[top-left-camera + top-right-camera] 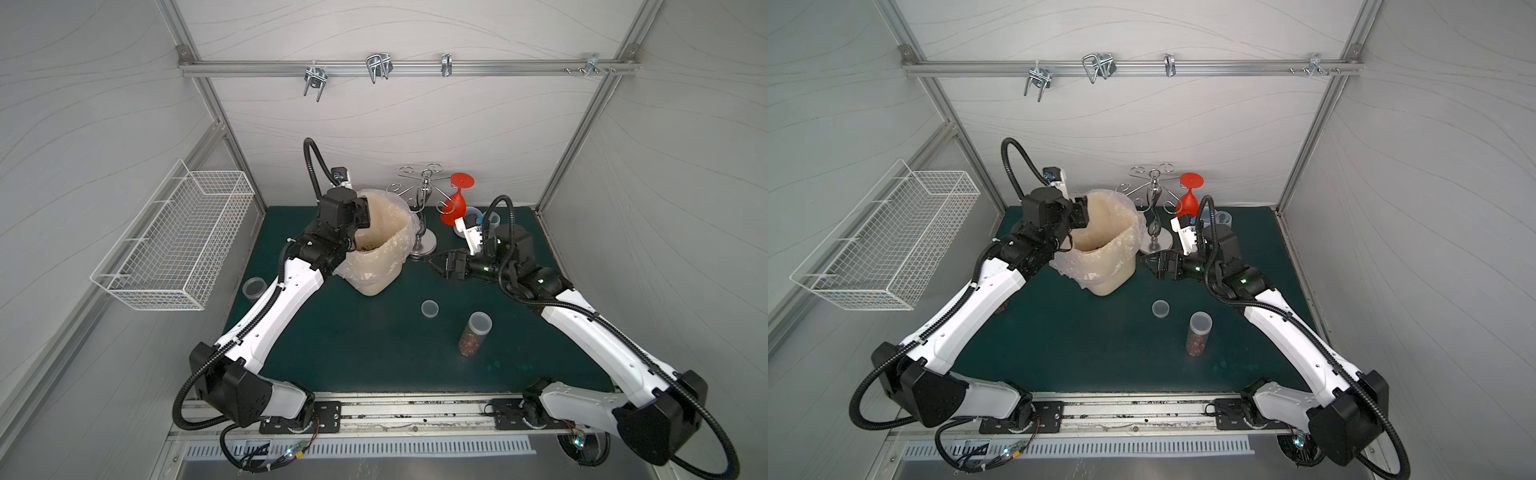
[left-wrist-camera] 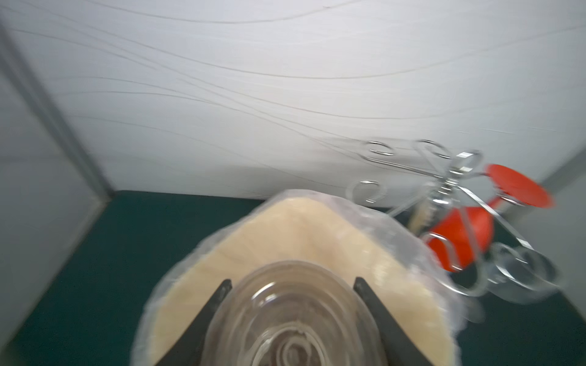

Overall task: Empty the moldy dried flower tea in the jars
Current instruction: Pour the moldy dried flower tea into the trash bin.

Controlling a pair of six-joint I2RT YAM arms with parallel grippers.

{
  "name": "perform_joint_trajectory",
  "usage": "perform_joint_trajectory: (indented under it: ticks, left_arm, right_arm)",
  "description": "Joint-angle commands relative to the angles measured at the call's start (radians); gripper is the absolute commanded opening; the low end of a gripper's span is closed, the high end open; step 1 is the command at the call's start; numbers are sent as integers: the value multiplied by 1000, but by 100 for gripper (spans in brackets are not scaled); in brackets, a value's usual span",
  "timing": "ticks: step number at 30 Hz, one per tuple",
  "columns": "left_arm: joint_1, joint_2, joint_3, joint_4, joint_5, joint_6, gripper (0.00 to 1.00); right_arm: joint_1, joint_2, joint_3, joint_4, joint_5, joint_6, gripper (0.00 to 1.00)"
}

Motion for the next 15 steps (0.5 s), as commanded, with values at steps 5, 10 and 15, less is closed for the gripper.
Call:
perform_joint_trajectory:
  ticks: [5, 10, 15]
  left_arm:
    - [-49, -14, 42, 13, -65, 66, 0]
    - [58, -23, 49, -48, 147, -144, 0]
    - [4, -30, 38, -29, 25, -78, 0]
  right_arm:
    - [-8, -31, -12, -22, 0, -23, 99]
    - [-9, -28, -12, -21, -5, -19, 99]
    - [-10, -35, -17, -23, -5, -21, 99]
